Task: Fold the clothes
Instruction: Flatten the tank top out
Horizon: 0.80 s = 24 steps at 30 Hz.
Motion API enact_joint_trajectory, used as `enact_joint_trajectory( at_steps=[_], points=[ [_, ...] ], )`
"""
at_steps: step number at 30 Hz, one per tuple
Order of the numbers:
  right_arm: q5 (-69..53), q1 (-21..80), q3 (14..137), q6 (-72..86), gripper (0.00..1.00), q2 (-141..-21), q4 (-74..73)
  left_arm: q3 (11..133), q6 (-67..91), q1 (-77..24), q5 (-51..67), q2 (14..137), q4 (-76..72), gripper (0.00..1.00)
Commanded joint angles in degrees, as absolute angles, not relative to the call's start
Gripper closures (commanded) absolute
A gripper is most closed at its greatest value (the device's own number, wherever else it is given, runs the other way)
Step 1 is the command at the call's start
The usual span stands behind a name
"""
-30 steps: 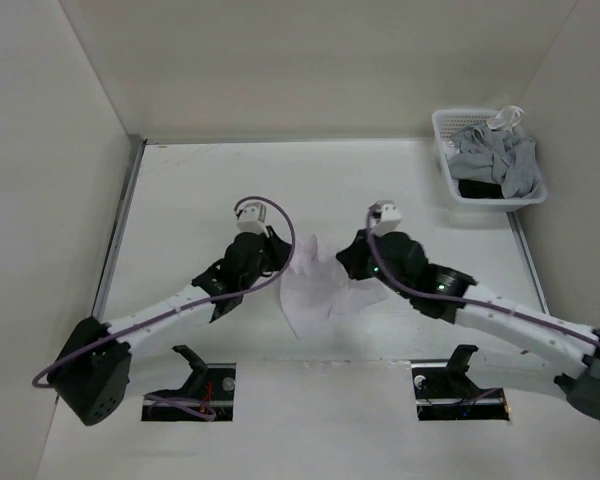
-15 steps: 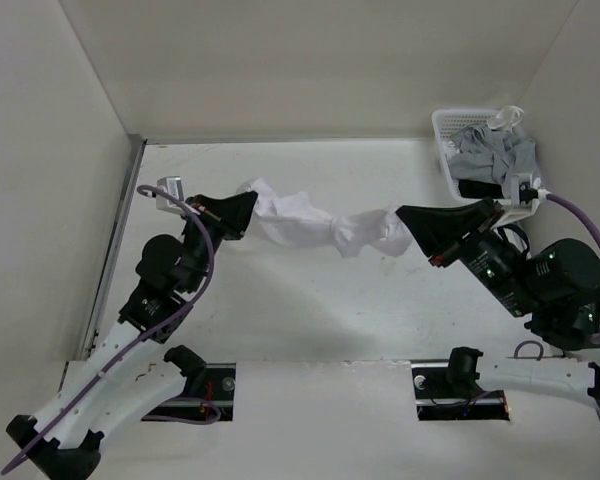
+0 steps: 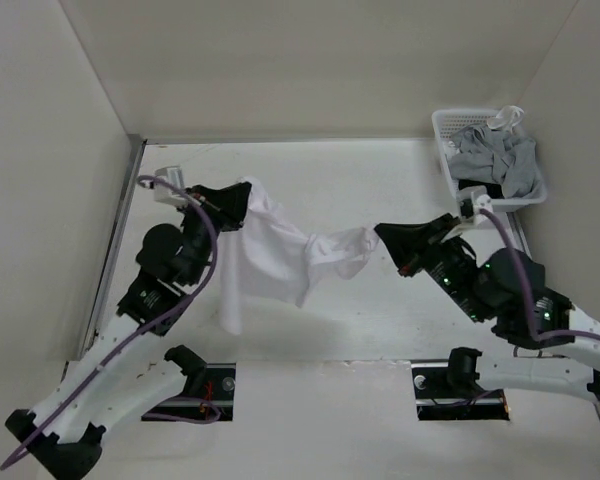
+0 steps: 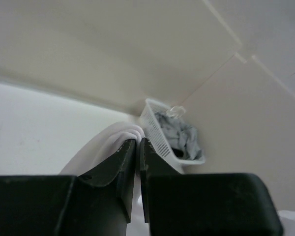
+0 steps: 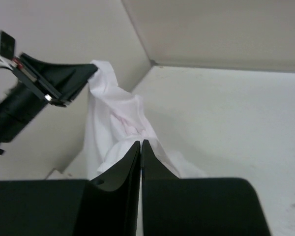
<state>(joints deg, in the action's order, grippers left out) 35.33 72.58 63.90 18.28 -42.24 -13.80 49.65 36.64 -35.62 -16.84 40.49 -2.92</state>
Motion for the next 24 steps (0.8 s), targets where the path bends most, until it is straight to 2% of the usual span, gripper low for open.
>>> enact_joint_trajectory(
  at_steps=[1, 4, 7, 10, 11, 14, 15, 17, 19, 21, 23, 24],
  points=[
    [32.62, 65.29, 61.71, 21.71, 0.97, -44.11, -14.94, 50.45, 36.03, -35.02, -15.73, 47.09, -4.04, 0.95],
    [23.16, 50.47, 59.95, 22.15, 0.97, -50.59, -11.36, 49.84, 38.84, -34.15, -16.78, 53.77, -4.39, 0.93],
    [9.79, 32.17, 62.82, 24.43, 0.99, -64.55, -2.31, 49.92, 42.00, -31.69, -18.98, 64.12, -7.19, 0.93],
    [4.40, 19.59, 78.16, 28.81, 0.97, -84.75, 3.07, 54.30, 43.41, -28.61, -21.44, 75.81, -9.84, 0.90],
    [4.39, 17.20, 85.18, 29.44, 0.90, -91.43, 2.29, 55.80, 43.59, -28.00, -21.27, 78.29, -9.76, 0.86],
    [4.22, 16.21, 96.75, 30.50, 0.52, -100.80, -5.25, 57.84, 42.89, -27.29, -19.52, 81.91, -10.01, 0.60],
    [4.65, 17.61, 95.64, 29.98, 0.44, -100.72, -6.32, 56.27, 42.37, -27.72, -19.77, 80.87, -10.89, 0.54],
    [5.10, 21.12, 87.15, 28.92, 0.41, -98.10, -2.84, 50.39, 41.40, -28.17, -21.35, 77.63, -14.92, 0.50],
    [5.36, 25.86, 76.17, 29.35, 0.45, -94.76, 3.31, 43.63, 42.44, -28.34, -23.63, 73.93, -17.22, 0.51],
    [6.06, 31.39, 67.28, 31.54, 0.63, -92.21, 7.10, 37.65, 44.11, -28.26, -24.78, 70.51, -17.23, 0.52],
    [6.24, 37.98, 60.32, 33.83, 0.87, -90.80, 9.39, 32.72, 45.69, -27.38, -24.79, 66.55, -15.57, 0.52],
    [6.59, 41.06, 57.77, 34.97, 0.92, -90.36, 10.10, 30.78, 46.05, -26.85, -24.79, 64.62, -14.43, 0.53]
  ],
)
